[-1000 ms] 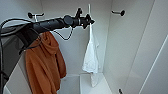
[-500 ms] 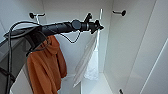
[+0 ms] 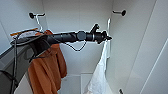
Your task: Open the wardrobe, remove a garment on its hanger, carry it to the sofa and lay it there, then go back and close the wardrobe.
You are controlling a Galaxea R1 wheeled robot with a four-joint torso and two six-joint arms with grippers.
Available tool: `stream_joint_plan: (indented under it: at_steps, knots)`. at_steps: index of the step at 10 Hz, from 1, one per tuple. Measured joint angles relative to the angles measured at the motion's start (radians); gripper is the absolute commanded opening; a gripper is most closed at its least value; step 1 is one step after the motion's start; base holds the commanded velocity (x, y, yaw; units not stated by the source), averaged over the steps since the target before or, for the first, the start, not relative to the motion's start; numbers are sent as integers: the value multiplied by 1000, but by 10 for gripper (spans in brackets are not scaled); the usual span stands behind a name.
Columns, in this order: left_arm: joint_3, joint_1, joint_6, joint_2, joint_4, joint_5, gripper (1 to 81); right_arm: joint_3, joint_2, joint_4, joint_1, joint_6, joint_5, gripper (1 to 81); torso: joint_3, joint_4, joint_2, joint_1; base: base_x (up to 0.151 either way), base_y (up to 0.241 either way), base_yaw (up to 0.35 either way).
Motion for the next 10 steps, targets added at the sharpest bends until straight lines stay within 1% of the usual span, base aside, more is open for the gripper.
stream_joint_plan:
  at_steps: [2, 4, 7, 10]
  knots:
    - [55, 34, 1, -35, 30, -10, 10, 0, 0, 0, 0, 0, 3, 811, 0, 0, 0, 0, 0, 0, 0]
    - [84, 76, 3, -64, 43, -38, 10, 0, 0, 0, 0, 0, 3, 811, 0, 0, 0, 0, 0, 0, 0]
    - [111, 79, 3, -97, 46, -87, 10, 0, 0, 0, 7, -2, 4, 811, 0, 0, 1, 1, -70, 0, 0]
    - [118, 86, 3, -104, 47, -90, 10, 0, 0, 0, -2, 0, 3, 811, 0, 0, 0, 0, -77, 0, 0]
